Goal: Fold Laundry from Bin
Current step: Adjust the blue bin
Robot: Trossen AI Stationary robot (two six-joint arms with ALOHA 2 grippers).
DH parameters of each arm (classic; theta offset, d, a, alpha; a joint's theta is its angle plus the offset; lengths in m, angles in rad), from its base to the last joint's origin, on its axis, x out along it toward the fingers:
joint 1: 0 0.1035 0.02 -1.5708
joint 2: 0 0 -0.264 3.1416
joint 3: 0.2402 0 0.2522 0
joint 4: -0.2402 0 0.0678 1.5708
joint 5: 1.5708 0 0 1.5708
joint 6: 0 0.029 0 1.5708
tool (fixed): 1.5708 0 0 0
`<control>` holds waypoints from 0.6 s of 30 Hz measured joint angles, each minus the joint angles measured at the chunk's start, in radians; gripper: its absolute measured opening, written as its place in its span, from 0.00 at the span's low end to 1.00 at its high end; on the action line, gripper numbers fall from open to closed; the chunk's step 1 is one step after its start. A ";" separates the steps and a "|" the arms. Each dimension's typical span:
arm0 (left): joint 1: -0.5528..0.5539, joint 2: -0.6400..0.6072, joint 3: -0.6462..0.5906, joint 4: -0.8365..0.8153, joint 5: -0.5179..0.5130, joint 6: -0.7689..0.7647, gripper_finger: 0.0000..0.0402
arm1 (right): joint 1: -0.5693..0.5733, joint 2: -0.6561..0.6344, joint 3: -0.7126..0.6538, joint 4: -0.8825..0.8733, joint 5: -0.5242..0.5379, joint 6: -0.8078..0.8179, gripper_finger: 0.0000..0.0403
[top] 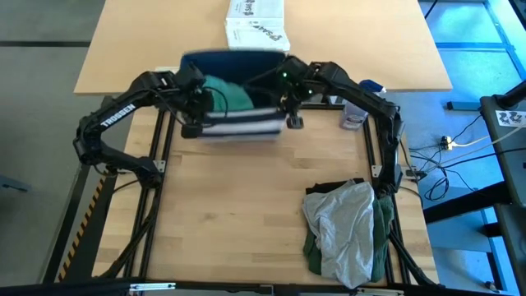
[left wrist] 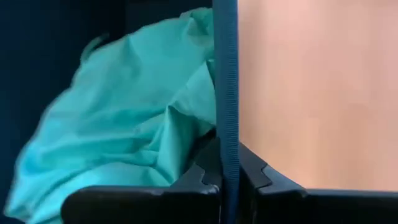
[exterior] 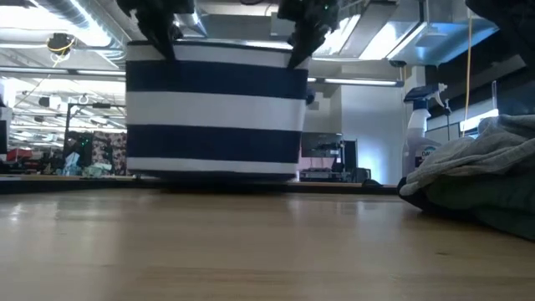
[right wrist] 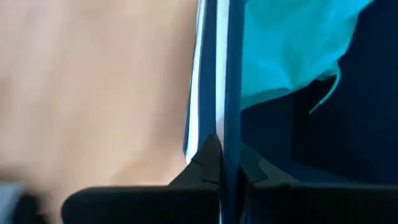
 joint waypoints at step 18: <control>-0.272 -0.001 0.000 -0.138 0.088 -0.171 0.27 | 0.077 -0.005 -0.060 -0.199 -0.180 0.070 0.34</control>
